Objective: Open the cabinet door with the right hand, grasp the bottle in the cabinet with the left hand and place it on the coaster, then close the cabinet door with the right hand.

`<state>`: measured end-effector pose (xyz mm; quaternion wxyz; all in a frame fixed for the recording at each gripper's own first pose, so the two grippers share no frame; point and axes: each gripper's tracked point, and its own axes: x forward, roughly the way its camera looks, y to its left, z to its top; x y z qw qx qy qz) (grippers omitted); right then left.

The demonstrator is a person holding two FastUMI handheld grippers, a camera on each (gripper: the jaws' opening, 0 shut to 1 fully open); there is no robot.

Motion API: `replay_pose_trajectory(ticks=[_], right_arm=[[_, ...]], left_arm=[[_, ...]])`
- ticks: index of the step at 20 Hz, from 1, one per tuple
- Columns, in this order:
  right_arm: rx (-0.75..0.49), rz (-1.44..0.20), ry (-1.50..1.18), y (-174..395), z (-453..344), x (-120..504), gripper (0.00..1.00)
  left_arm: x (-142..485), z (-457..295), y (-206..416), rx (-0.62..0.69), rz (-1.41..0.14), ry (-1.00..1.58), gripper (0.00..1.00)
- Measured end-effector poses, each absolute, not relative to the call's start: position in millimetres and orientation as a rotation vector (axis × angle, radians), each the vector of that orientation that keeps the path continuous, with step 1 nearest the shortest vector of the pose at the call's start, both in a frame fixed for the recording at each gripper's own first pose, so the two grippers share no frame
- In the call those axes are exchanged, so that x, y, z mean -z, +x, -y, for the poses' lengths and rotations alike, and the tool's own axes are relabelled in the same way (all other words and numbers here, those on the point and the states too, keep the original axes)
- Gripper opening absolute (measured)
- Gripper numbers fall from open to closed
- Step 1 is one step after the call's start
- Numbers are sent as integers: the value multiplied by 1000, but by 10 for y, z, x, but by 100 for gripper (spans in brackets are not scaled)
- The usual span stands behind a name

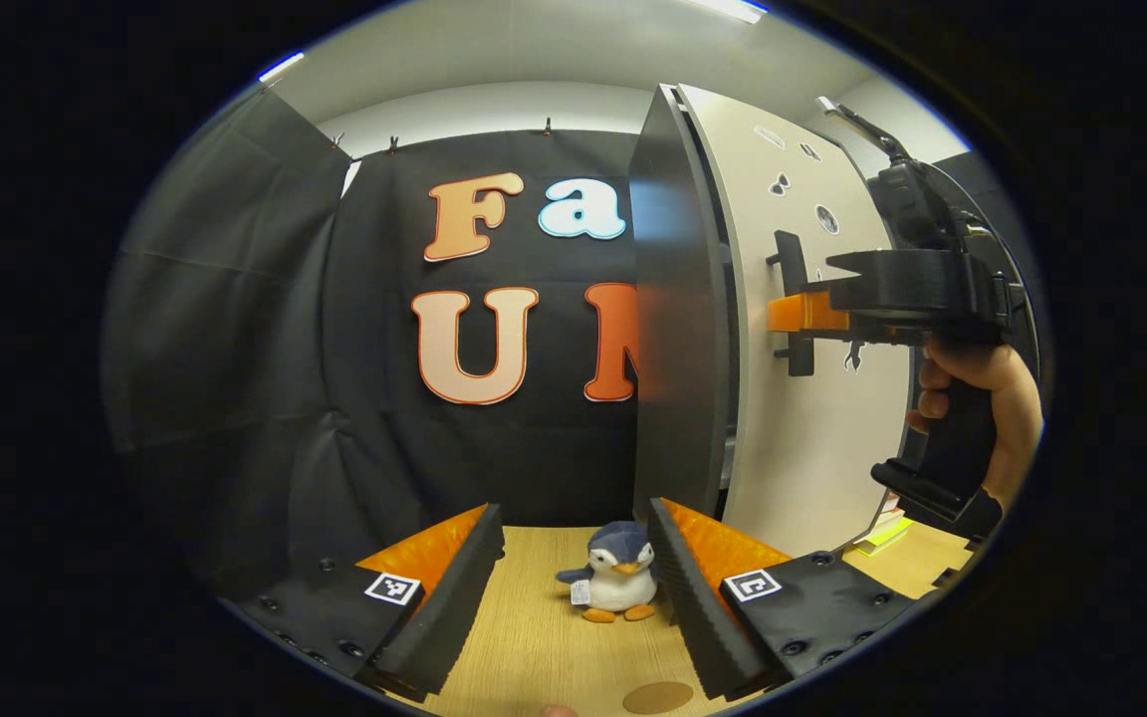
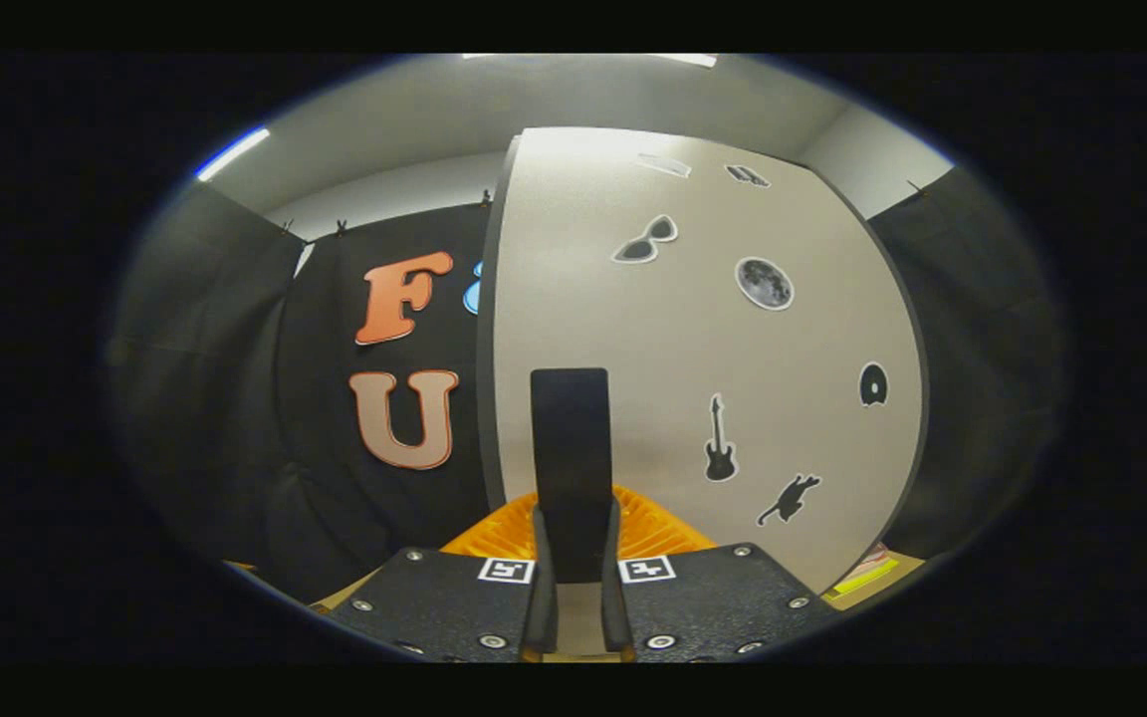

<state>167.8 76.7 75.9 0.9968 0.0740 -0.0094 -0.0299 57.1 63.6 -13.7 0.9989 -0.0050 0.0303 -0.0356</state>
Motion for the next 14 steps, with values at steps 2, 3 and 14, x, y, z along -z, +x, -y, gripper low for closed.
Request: replay_pose_trajectory(ticks=[2, 3, 14], right_arm=[[41, 23, 156, 1592, -782, -817, 16], [30, 26, 165, 1543, -782, -856, 16], [-54, 22, 183, 1237, -639, -879, 16]], left_arm=[[135, -592, 569, 70, -66, -21, 94], [120, -557, 545, 67, -67, -30, 94], [70, -161, 106, 46, -48, -53, 94]])
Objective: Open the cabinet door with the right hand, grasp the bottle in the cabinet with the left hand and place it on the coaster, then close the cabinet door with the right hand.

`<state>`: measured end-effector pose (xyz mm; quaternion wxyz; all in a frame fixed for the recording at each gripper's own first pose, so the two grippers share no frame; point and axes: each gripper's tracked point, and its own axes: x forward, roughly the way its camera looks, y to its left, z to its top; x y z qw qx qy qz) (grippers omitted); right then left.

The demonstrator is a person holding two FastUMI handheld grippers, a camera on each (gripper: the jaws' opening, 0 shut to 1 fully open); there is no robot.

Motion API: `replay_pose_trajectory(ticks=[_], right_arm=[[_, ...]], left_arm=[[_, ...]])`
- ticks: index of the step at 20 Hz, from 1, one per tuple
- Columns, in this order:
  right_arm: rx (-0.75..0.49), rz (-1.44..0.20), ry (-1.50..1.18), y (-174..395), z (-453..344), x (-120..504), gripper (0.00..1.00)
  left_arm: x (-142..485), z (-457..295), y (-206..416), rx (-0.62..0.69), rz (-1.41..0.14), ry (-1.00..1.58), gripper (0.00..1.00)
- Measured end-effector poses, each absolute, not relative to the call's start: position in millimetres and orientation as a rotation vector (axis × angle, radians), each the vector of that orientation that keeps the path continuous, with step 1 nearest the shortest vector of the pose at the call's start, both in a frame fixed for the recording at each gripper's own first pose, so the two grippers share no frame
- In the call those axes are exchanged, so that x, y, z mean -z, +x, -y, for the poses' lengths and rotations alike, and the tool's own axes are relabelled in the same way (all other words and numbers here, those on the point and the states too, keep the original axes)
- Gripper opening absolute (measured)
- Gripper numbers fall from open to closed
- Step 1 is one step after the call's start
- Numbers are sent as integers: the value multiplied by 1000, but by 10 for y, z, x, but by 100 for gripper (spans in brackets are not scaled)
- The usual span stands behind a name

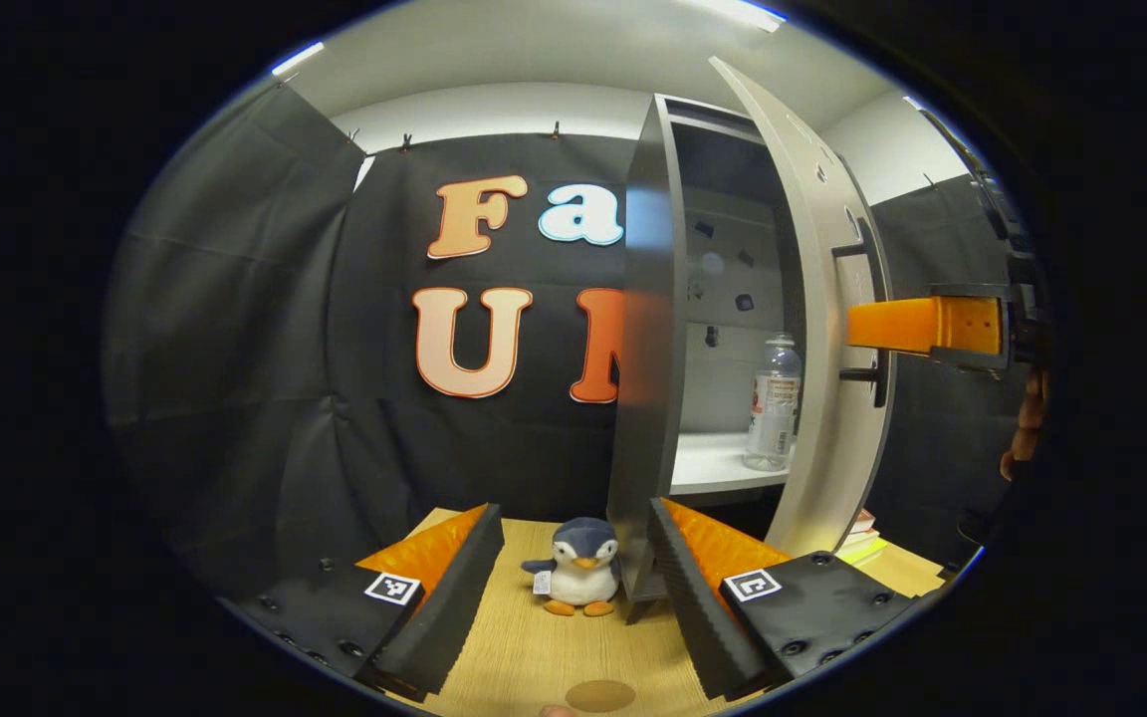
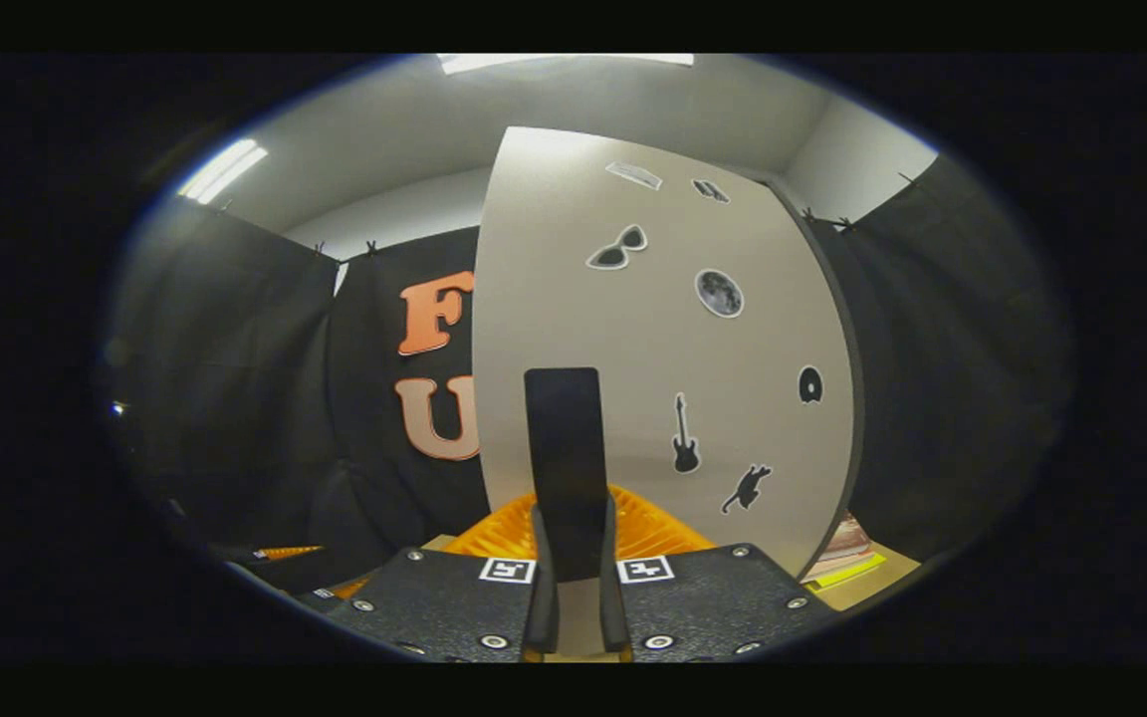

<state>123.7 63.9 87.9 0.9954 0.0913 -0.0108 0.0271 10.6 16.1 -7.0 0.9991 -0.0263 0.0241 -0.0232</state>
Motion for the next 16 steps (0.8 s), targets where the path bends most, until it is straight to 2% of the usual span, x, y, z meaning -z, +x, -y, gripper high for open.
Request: replay_pose_trajectory(ticks=[1, 3, 7, 16], right_arm=[[-59, 20, 186, 1221, -632, -882, 16], [-67, 22, 189, 1157, -597, -887, 16], [-78, 29, 194, 1041, -511, -891, 14], [-59, 25, 188, 812, -227, -873, 17]], left_arm=[[43, -154, 102, 41, -45, -51, 96], [15, -105, 45, 33, -41, -53, 94], [-71, 9, -110, 15, -30, -59, 96], [-113, 348, -576, -19, -28, -34, 95]])
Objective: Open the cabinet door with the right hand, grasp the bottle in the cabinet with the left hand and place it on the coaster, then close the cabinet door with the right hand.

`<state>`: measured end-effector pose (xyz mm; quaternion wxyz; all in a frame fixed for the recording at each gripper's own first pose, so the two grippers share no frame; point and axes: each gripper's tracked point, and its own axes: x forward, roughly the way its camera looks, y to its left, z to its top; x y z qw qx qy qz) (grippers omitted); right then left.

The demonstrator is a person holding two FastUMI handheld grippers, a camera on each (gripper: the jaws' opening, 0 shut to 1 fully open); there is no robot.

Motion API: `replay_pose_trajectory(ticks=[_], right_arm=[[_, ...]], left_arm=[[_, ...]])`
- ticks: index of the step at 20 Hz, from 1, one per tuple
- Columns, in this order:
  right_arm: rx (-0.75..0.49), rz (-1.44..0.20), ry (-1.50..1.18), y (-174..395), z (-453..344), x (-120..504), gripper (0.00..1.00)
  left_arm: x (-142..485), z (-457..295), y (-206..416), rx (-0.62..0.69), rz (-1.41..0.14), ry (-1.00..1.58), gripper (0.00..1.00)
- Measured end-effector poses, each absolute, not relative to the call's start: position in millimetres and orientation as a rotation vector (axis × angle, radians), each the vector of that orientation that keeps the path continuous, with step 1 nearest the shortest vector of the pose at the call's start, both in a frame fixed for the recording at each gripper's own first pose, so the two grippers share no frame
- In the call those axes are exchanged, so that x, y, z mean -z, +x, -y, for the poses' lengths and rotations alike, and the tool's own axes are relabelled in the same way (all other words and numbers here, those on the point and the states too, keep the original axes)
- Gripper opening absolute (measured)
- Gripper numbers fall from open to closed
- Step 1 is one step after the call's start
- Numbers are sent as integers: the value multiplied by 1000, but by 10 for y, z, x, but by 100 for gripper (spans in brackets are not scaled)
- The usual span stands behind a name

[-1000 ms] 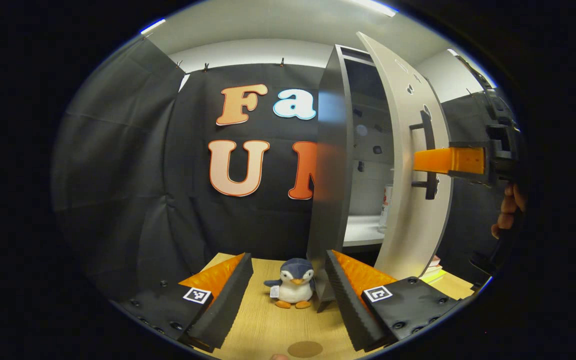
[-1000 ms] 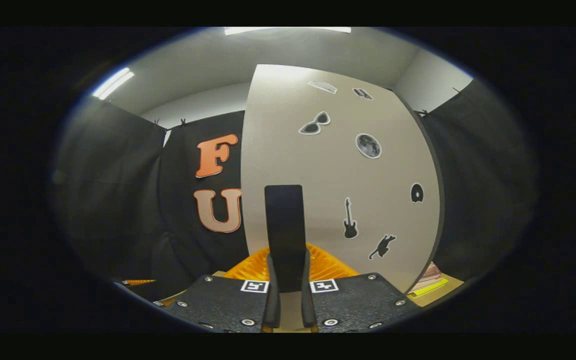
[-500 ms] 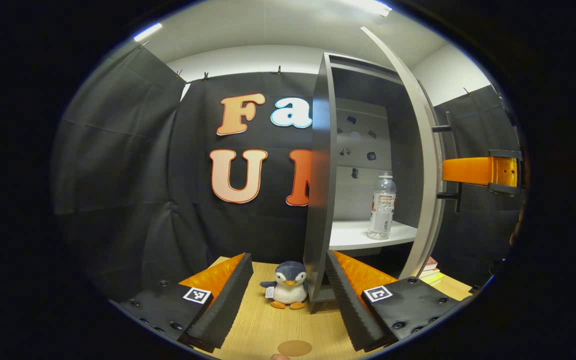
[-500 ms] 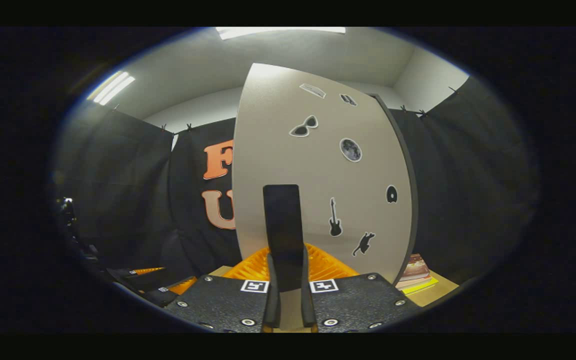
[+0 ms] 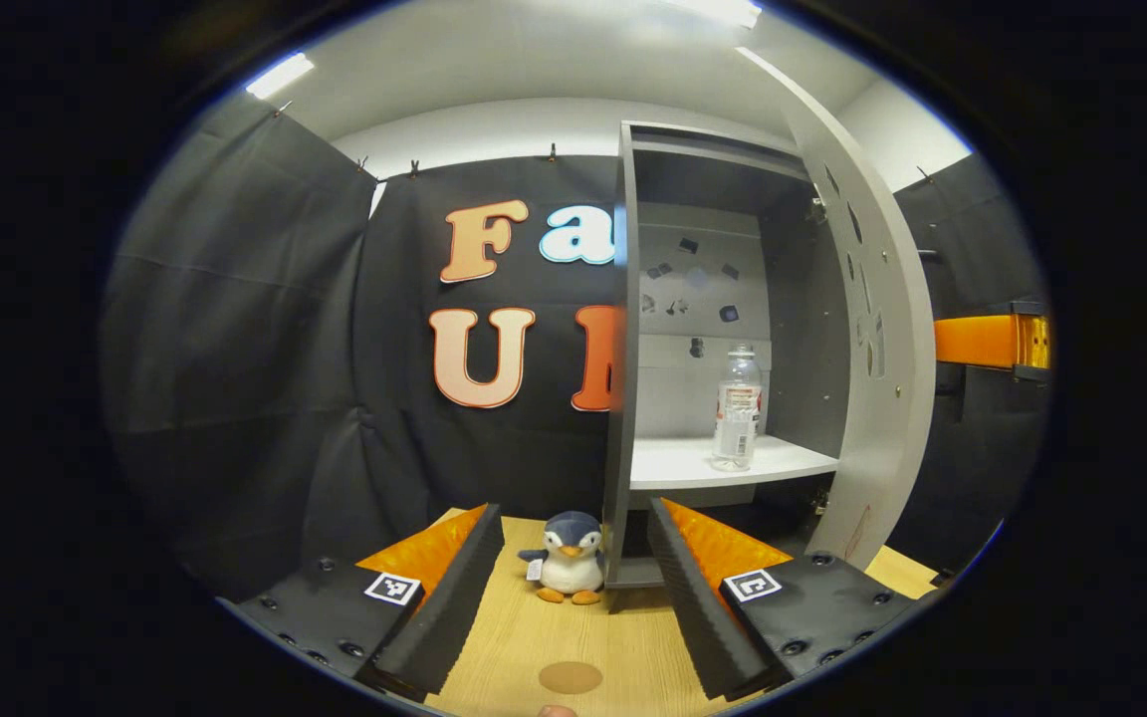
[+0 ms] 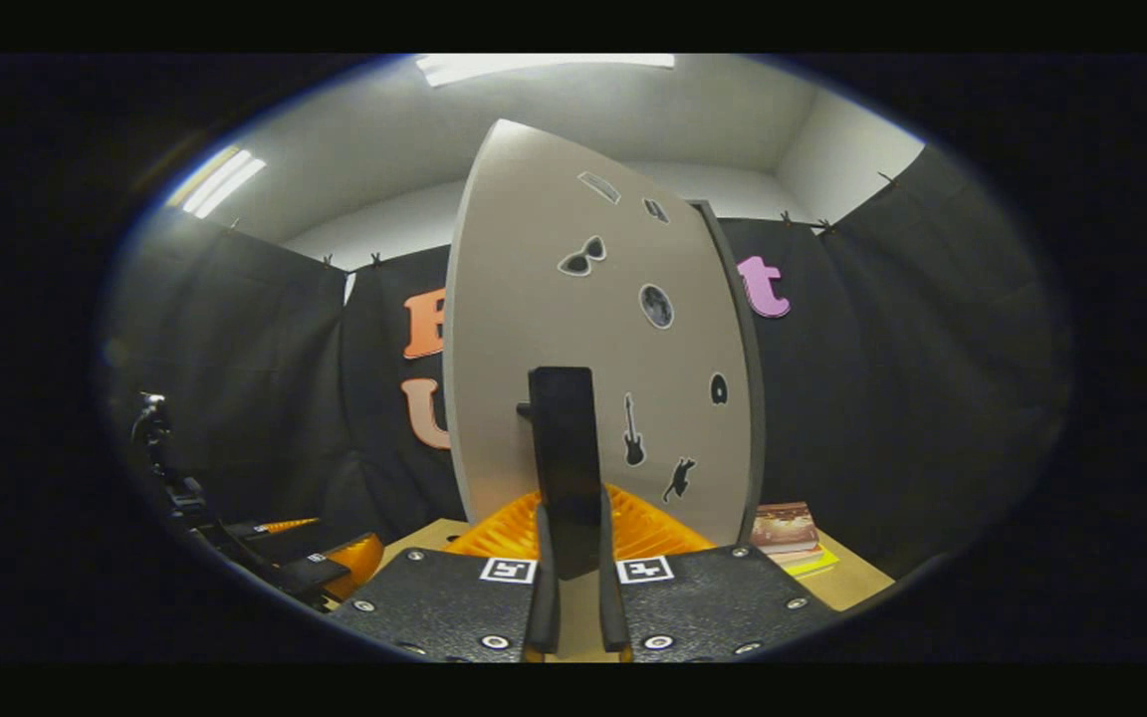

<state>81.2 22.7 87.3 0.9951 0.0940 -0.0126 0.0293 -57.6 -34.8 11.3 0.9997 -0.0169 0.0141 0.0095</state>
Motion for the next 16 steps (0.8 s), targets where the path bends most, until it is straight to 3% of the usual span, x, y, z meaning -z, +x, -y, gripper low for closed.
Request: replay_pose_trajectory(ticks=[6, 8, 12, 14, 16], right_arm=[[74, 21, 147, 731, 77, -839, 17], [121, 23, 131, 706, 187, -831, 9], [222, 27, 111, 653, 450, -823, 2], [258, 25, 115, 579, 603, -802, 8], [279, 17, 131, 569, 677, -751, 4]], left_arm=[[-258, 618, -578, 63, -6, -31, 95], [-294, 685, -541, 86, 1, -32, 95], [-267, 812, -493, 130, -9, -34, 95], [-237, 862, -477, 147, -19, -35, 95], [-238, 933, -466, 163, -22, -47, 95]])
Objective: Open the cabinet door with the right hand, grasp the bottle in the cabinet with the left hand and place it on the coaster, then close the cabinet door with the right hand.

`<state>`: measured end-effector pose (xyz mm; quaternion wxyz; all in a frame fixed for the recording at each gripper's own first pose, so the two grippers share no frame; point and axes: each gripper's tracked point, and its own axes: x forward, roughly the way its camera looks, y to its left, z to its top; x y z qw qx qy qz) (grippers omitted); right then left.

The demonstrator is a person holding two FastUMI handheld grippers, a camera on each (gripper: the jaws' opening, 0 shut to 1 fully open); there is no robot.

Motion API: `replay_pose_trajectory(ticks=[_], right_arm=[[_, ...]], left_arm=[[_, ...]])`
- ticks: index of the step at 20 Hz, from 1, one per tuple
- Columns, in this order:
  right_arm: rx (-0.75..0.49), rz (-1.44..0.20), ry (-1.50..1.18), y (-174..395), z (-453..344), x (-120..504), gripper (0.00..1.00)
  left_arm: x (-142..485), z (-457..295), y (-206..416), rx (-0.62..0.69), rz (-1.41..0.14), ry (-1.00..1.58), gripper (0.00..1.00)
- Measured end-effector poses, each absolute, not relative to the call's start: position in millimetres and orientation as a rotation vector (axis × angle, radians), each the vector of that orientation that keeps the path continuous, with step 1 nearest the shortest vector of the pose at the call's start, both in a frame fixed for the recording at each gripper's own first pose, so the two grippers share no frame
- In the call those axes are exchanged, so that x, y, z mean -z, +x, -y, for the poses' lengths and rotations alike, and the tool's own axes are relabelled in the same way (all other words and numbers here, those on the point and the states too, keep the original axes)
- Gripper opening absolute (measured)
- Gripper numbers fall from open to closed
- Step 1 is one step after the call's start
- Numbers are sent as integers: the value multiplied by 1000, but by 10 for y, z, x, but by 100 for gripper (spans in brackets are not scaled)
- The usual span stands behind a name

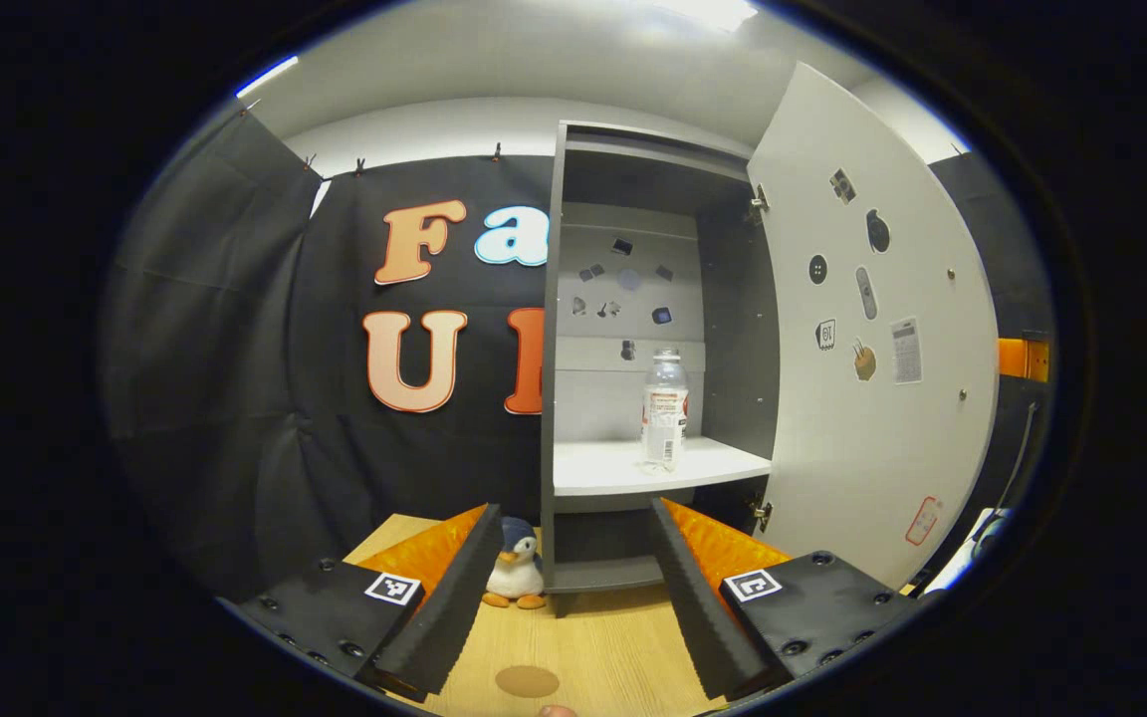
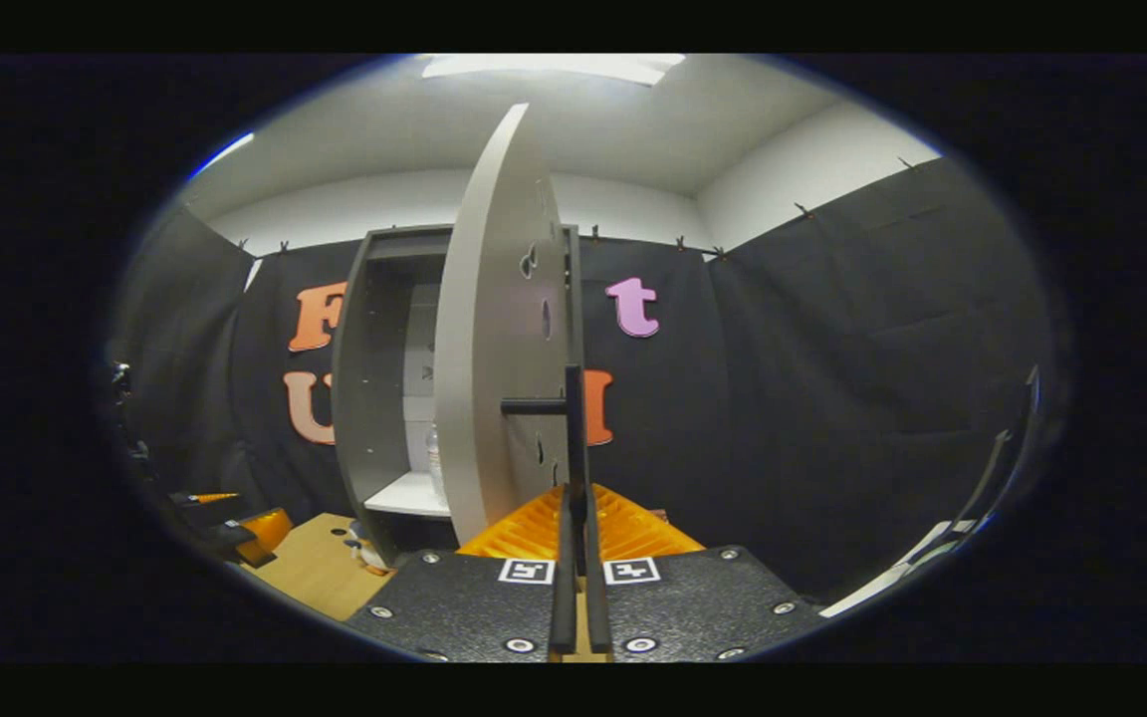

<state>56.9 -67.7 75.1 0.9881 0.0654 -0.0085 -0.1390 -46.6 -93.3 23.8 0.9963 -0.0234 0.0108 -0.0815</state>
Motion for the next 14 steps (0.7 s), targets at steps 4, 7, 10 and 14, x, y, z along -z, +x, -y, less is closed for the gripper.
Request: replay_pose_trajectory(ticks=[4, 7, 10, 14], right_arm=[[248, 52, 170, 510, 812, -750, 5], [219, 63, 196, 519, 819, -736, 3], [238, 68, 189, 444, 885, -709, 4], [316, 94, 153, 383, 1087, -766, 10]], left_arm=[[-279, 1056, -460, 190, -19, -50, 94], [-339, 1122, -459, 194, -2, -43, 95], [-332, 1165, -462, 198, -2, -40, 94], [-282, 1267, -405, 221, -21, -56, 95]])
